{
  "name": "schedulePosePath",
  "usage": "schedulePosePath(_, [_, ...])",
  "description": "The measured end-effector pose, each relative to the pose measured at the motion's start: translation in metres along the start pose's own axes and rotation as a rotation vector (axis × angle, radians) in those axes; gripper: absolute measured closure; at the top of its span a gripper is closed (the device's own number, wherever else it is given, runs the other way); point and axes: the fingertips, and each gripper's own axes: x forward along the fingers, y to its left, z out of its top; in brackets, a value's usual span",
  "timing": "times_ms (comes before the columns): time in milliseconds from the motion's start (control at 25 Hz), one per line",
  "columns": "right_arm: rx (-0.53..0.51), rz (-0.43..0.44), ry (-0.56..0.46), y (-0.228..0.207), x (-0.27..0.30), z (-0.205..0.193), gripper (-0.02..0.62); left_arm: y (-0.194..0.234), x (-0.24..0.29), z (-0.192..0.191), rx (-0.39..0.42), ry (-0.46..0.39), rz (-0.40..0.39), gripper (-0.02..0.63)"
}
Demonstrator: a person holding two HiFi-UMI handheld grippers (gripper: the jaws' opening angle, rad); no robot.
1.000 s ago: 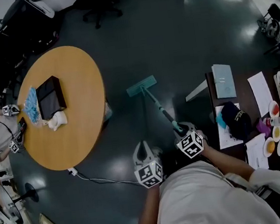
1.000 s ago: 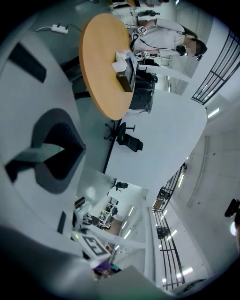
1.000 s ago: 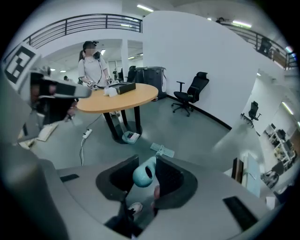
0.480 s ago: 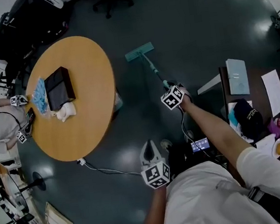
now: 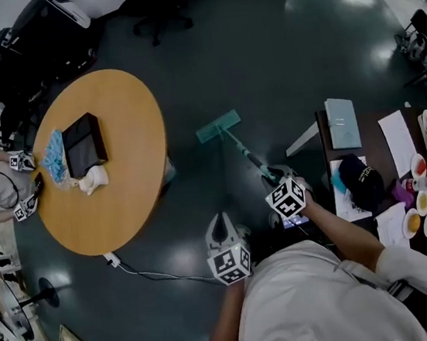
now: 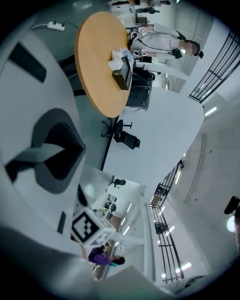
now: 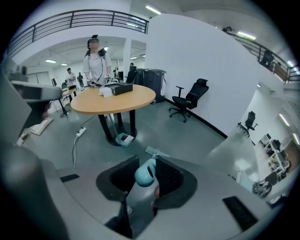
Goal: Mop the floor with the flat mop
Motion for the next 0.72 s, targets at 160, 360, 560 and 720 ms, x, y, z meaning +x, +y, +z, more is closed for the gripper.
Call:
schedulePosePath(160, [0.057, 0.028, -0.015, 0.023, -0.072, -0.02, 0.482, -0.01, 0.003, 0.006, 0.008, -0.02, -0.039, 0.601])
schedulePosePath(360, [0.061, 0.036, -0.052, 0.038, -0.104, -0.01, 0.482, -0.016, 0.008, 0.017, 0.026, -0.042, -0.071, 0.601])
schedulePosePath(560, [0.069, 0.003, -0.06, 0.033, -0.104, -0.015, 0.482, -0.03, 0.013, 0.017, 0.042, -0.048, -0.107, 0.601])
schedulePosePath(720, [0.074, -0.002, -0.063, 0.032, -0.105, -0.017, 0.482, -0.033, 0.013, 0.02, 0.051, -0.053, -0.113, 0.601])
